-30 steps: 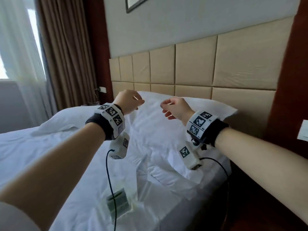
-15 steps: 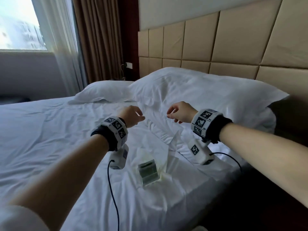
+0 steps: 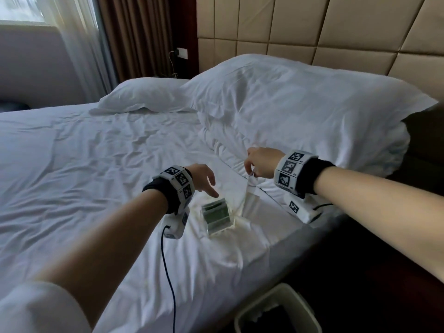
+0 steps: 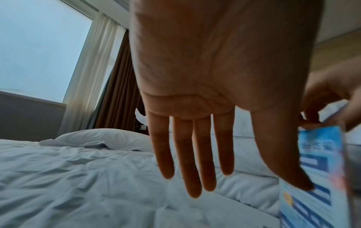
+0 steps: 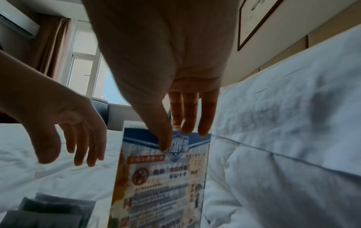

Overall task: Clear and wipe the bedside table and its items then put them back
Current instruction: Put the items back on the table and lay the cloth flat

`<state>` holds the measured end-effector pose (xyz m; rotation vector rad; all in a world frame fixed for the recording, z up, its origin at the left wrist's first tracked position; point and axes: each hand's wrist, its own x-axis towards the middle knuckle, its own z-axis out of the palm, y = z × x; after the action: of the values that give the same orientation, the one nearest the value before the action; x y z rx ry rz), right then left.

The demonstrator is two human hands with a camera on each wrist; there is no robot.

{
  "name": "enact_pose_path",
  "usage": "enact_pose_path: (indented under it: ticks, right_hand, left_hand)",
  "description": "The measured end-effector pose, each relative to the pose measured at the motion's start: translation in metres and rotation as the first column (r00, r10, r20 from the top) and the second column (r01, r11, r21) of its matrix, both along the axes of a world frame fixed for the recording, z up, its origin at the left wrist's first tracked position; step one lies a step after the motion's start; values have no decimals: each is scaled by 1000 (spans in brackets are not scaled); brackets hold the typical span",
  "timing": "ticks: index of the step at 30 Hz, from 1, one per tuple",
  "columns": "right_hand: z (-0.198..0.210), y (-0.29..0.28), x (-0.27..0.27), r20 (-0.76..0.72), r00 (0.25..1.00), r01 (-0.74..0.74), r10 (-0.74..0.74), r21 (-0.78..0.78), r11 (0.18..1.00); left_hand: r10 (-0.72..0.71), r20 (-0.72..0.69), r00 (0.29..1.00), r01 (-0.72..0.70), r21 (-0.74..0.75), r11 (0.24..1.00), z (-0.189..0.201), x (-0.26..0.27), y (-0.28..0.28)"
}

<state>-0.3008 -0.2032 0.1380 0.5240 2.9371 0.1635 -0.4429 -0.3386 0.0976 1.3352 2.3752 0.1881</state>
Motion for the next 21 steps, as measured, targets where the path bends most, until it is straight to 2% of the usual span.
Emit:
enact_pose_path:
  ticks: [9,14,18,21]
  right_hand:
    - [3,9,7,7,998,-61,60,53,997]
    - [10,14,15,8,999,-48,47,77,996]
    - [13,18,21,35,998,-50,48,68,996]
    - [13,20,26,38,999,-29,28,35,999]
  left_hand:
    - [-177,-153,972,143,-210,967,-18,21,10]
    - [-212,-234,949,154,-243,958,-20,29,15]
    - [-150,-161,975,118,-192,974,-32,35,16]
    - [-143,-107,984,116,-227,967,-37,42,16]
